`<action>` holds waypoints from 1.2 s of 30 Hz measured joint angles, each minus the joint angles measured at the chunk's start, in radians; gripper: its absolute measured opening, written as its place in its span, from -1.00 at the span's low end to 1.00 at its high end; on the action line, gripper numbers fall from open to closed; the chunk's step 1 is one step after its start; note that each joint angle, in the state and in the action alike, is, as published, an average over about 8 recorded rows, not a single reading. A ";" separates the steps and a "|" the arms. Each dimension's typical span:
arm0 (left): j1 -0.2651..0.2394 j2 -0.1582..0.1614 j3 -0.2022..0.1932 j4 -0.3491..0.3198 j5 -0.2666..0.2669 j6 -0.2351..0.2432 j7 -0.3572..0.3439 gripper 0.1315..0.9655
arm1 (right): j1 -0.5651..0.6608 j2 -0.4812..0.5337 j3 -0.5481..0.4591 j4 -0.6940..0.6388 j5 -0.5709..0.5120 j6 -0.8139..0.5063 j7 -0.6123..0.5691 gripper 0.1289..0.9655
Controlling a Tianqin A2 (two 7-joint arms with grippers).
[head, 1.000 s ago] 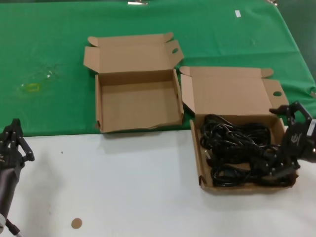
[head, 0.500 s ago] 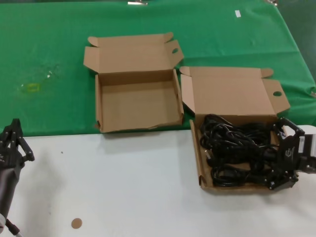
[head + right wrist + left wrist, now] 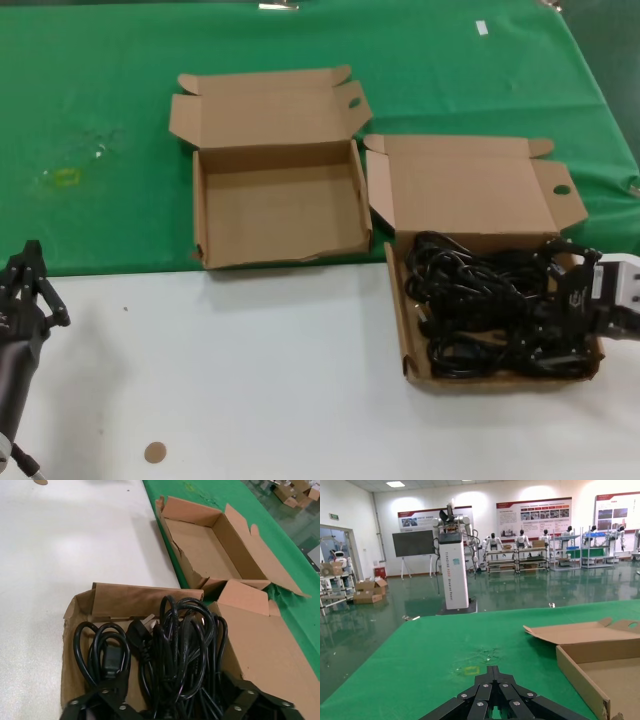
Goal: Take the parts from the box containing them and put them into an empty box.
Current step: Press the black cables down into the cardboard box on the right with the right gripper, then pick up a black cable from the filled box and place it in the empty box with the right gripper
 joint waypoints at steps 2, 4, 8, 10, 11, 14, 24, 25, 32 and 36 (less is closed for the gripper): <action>0.000 0.000 0.000 0.000 0.000 0.000 0.000 -0.97 | 0.003 -0.002 0.000 0.001 -0.006 -0.002 0.003 0.41; 0.000 0.000 0.000 0.000 0.000 0.000 0.000 -0.97 | 0.005 -0.004 0.001 0.003 -0.011 -0.004 0.006 0.29; 0.000 0.000 0.000 0.000 0.000 0.000 0.000 -0.97 | 0.006 -0.006 0.003 0.006 -0.021 -0.007 0.008 0.03; 0.000 0.000 0.000 0.000 0.000 0.000 0.000 -0.97 | 0.005 -0.007 0.004 0.008 -0.026 -0.008 0.007 -0.03; 0.000 0.000 0.000 0.000 0.000 0.000 0.000 -0.97 | 0.005 -0.007 0.005 0.009 -0.028 -0.008 0.006 -0.03; 0.000 0.000 0.000 0.000 0.000 0.000 0.000 -0.97 | 0.002 -0.006 0.007 0.011 -0.034 -0.007 0.004 -0.09; 0.000 0.000 0.000 0.000 0.000 0.000 0.000 -0.97 | -0.003 -0.002 0.011 0.024 -0.057 -0.004 0.007 -0.56; 0.000 0.000 0.000 0.000 0.000 0.000 0.000 -0.97 | -0.003 -0.001 0.012 0.027 -0.059 -0.004 0.009 -0.59; 0.000 0.000 0.000 0.000 0.000 0.000 0.000 -0.97 | 0.004 0.007 0.015 0.059 -0.076 -0.006 0.036 -0.75; 0.000 0.000 0.000 0.000 0.000 0.000 0.000 -0.97 | 0.019 0.009 0.013 0.084 -0.092 -0.009 0.060 -0.75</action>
